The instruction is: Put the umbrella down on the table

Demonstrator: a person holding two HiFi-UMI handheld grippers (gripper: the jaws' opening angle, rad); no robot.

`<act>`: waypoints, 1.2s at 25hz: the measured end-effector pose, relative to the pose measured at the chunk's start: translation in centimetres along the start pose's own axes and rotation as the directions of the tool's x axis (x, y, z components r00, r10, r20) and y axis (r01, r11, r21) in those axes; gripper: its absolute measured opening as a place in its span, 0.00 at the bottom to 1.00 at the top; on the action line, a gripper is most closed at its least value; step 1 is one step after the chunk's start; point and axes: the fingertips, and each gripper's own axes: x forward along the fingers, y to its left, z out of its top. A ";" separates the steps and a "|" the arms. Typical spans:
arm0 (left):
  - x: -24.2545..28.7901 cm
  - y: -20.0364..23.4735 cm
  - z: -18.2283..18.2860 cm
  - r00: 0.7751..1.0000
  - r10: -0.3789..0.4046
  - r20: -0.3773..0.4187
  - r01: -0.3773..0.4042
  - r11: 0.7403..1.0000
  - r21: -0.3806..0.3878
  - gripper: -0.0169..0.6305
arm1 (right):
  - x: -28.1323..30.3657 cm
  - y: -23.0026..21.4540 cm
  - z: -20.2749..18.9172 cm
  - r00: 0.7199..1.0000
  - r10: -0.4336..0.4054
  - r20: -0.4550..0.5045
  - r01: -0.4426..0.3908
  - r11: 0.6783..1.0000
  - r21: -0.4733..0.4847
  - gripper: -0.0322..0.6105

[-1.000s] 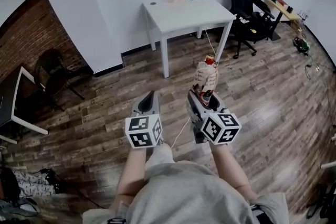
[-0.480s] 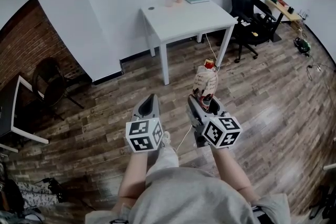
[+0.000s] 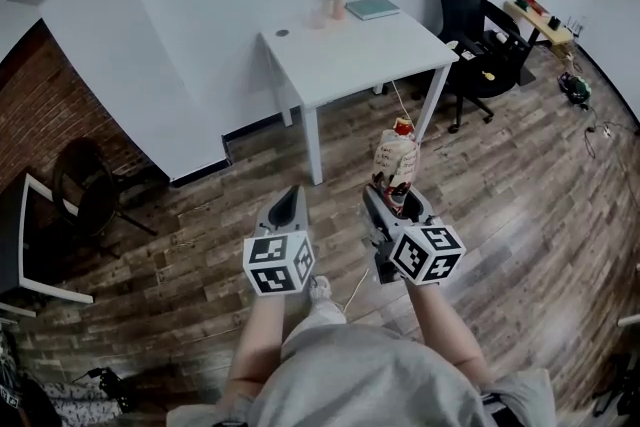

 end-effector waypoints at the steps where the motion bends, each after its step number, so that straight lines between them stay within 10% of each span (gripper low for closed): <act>1: 1.0 0.7 0.5 1.000 -0.003 0.001 0.003 1.000 -0.002 0.04 | 1.3 -0.1 0.4 1.000 -0.003 0.001 0.003 1.000 -0.002 0.47; 30: 21.7 11.2 5.2 0.992 -0.114 -0.053 0.114 0.993 -0.008 0.04 | 22.1 -5.8 4.0 0.995 -0.101 0.020 0.101 0.995 0.013 0.47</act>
